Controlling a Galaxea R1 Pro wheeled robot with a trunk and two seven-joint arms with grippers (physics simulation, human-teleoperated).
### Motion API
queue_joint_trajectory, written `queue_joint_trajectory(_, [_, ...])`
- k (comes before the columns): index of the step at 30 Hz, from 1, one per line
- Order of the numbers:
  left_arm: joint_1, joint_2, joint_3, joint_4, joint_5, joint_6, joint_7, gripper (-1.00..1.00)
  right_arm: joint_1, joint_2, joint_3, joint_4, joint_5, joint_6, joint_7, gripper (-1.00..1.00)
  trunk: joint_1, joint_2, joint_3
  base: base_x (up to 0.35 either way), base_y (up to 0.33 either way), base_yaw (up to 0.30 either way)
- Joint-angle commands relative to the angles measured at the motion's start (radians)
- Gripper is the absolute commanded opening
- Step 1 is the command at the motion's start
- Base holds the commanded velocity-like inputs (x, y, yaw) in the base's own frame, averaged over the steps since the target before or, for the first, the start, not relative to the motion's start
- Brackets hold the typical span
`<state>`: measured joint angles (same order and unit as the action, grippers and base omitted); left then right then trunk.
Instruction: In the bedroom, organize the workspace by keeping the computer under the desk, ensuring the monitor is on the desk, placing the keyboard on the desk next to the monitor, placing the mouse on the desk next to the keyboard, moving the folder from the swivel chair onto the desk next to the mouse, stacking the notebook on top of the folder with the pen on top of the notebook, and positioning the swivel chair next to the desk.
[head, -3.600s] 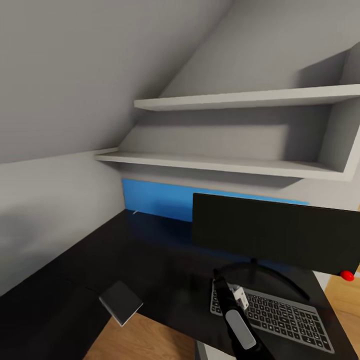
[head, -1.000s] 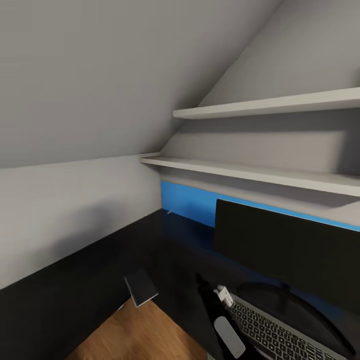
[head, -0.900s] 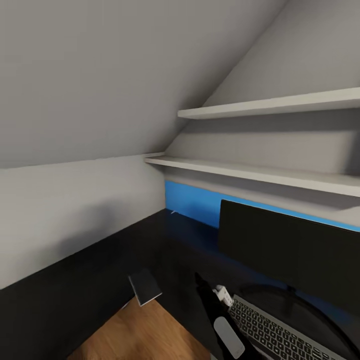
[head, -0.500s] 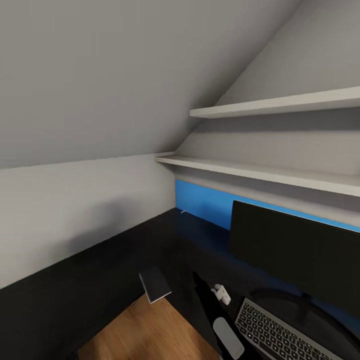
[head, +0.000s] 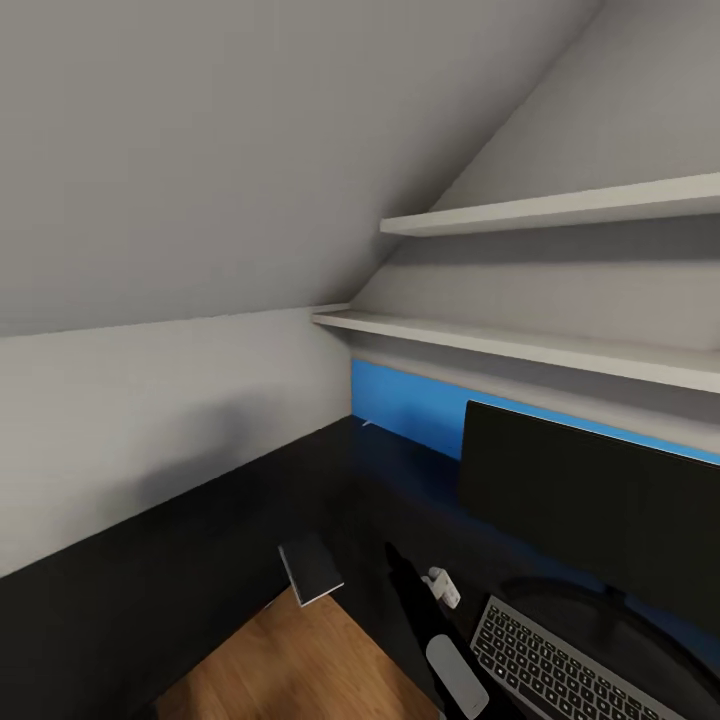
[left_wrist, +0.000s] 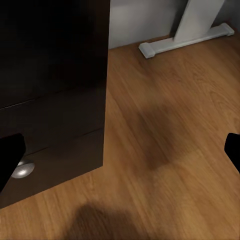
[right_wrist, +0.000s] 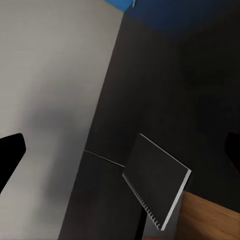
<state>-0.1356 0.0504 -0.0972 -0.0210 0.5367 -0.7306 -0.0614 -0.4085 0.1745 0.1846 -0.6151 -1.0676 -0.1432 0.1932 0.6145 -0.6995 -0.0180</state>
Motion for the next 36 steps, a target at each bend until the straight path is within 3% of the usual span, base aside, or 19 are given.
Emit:
queue_joint_trajectory(1, [-0.001, 0.000, -0.007, 0.001, 0.011, -0.003, -0.006, 1.00, -0.001, 0.000, 0.003, 0.002, -0.011, -0.005, 0.005, 1.00, 0.000, -0.001, -0.002, 0.000, 0.000, 0.001])
queue_joint_trajectory(26, [-0.001, 0.000, -0.007, 0.001, 0.011, -0.003, -0.006, 1.00, -0.001, 0.000, 0.003, 0.018, -0.011, -0.006, 0.039, 1.00, 0.000, -0.001, -0.002, 0.000, 0.000, 0.004])
queue_joint_trajectory(36, [-0.001, 0.000, -0.007, 0.001, 0.011, -0.003, -0.006, 1.00, -0.001, 0.000, 0.003, 0.036, -0.011, -0.008, 0.038, 1.00, 0.000, -0.001, 0.004, 0.000, 0.000, 0.178])
